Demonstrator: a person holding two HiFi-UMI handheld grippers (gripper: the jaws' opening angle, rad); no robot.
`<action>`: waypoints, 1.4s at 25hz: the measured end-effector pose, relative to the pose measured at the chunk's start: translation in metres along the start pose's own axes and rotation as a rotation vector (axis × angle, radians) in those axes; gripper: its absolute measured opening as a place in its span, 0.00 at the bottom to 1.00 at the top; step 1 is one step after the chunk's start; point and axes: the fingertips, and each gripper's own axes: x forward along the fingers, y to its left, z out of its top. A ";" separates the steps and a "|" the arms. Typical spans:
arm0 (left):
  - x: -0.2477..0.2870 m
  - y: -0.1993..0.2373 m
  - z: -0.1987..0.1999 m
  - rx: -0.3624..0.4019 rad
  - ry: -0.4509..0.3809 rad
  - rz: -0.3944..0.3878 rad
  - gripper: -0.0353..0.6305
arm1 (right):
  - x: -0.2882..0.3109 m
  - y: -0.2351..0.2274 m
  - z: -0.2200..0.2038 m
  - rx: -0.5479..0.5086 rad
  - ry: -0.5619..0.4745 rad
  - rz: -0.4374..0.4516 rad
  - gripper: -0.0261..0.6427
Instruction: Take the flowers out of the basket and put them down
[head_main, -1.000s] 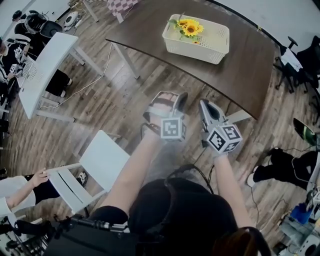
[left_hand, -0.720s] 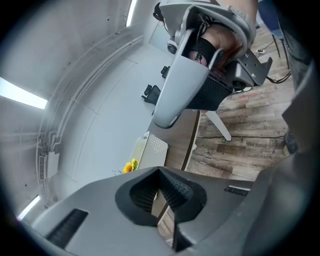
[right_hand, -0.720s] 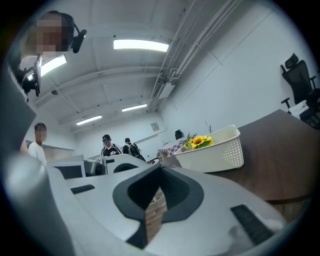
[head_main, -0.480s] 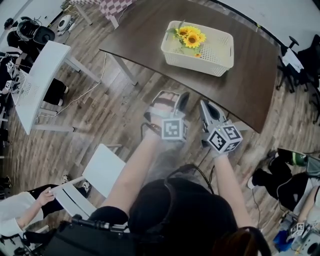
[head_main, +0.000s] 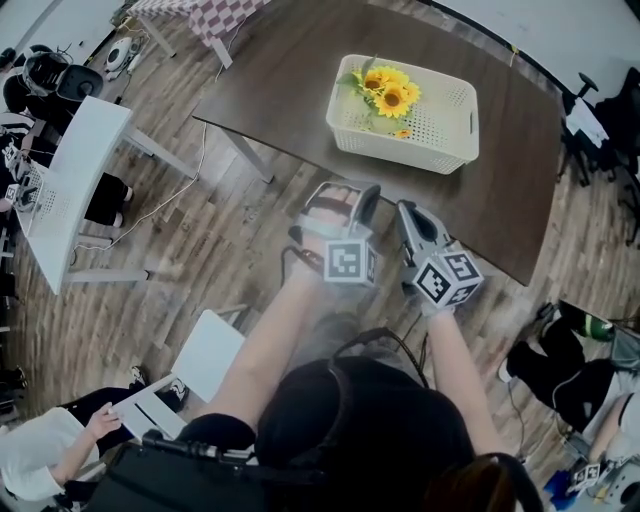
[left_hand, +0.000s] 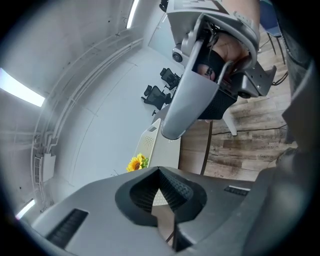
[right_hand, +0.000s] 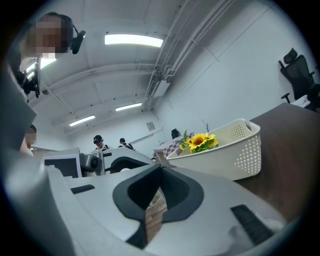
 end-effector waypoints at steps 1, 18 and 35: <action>0.002 0.004 -0.002 0.000 -0.005 0.003 0.06 | 0.005 -0.001 0.001 -0.001 0.001 -0.003 0.04; 0.023 0.031 -0.029 -0.023 0.003 0.026 0.06 | 0.044 -0.011 0.011 -0.009 0.008 0.005 0.04; 0.072 0.085 -0.031 -0.035 0.021 0.063 0.06 | 0.083 -0.055 0.057 -0.029 0.001 0.025 0.04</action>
